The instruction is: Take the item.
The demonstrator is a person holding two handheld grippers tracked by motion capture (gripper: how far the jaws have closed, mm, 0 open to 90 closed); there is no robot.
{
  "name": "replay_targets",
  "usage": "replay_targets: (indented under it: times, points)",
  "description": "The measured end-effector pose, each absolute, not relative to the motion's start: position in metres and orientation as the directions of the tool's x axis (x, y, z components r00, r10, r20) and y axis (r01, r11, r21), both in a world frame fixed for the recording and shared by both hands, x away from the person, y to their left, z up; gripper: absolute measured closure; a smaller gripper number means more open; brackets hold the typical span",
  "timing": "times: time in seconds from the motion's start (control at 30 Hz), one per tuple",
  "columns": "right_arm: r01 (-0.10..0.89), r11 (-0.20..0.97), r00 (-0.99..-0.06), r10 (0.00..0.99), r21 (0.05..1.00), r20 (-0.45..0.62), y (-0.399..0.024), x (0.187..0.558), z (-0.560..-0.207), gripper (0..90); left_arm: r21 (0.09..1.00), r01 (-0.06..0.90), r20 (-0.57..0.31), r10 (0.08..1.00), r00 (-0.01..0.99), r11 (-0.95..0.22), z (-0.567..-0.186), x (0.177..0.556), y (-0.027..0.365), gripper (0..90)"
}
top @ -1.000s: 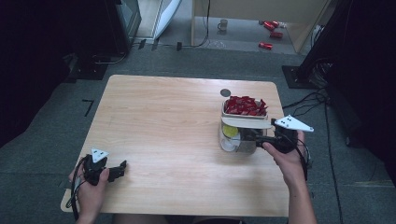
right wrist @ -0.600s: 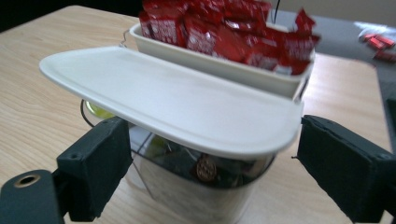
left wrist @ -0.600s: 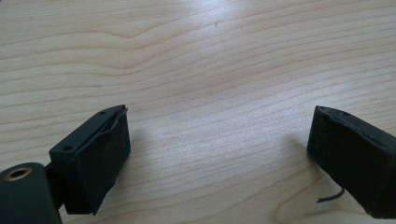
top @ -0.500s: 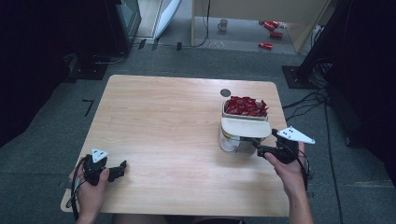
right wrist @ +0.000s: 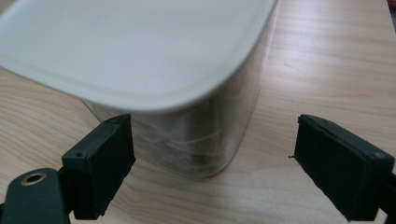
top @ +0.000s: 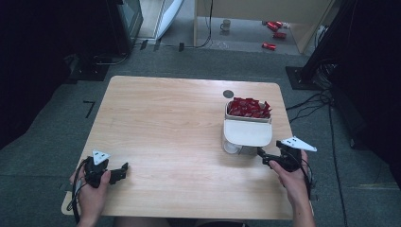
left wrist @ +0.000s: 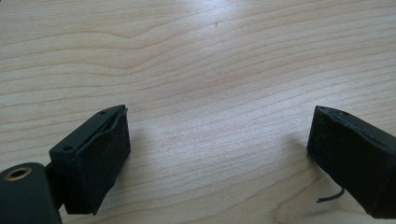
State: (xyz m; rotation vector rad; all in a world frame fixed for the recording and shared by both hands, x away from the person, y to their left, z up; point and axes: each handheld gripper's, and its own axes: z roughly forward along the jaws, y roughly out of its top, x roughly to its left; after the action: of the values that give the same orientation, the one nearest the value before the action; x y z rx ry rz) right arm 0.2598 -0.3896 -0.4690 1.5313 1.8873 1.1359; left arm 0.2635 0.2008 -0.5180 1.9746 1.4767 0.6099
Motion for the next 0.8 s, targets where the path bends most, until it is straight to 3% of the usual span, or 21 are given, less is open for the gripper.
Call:
replay_targets:
  times: [0.47,0.8]
  points:
    - [0.606,0.008,-0.204,0.968,0.795,0.145,-0.416,0.264,-0.477,14.8,0.694,0.689,0.012,0.960,0.279,-0.209,-0.518,0.264,0.201,6.4]
    - [0.566,-0.092,-0.012,0.993,0.819,0.120,-0.429,0.280,-0.451,23.4,0.694,0.689,0.013,0.960,0.279,-0.209,-0.518,0.264,0.201,6.4]
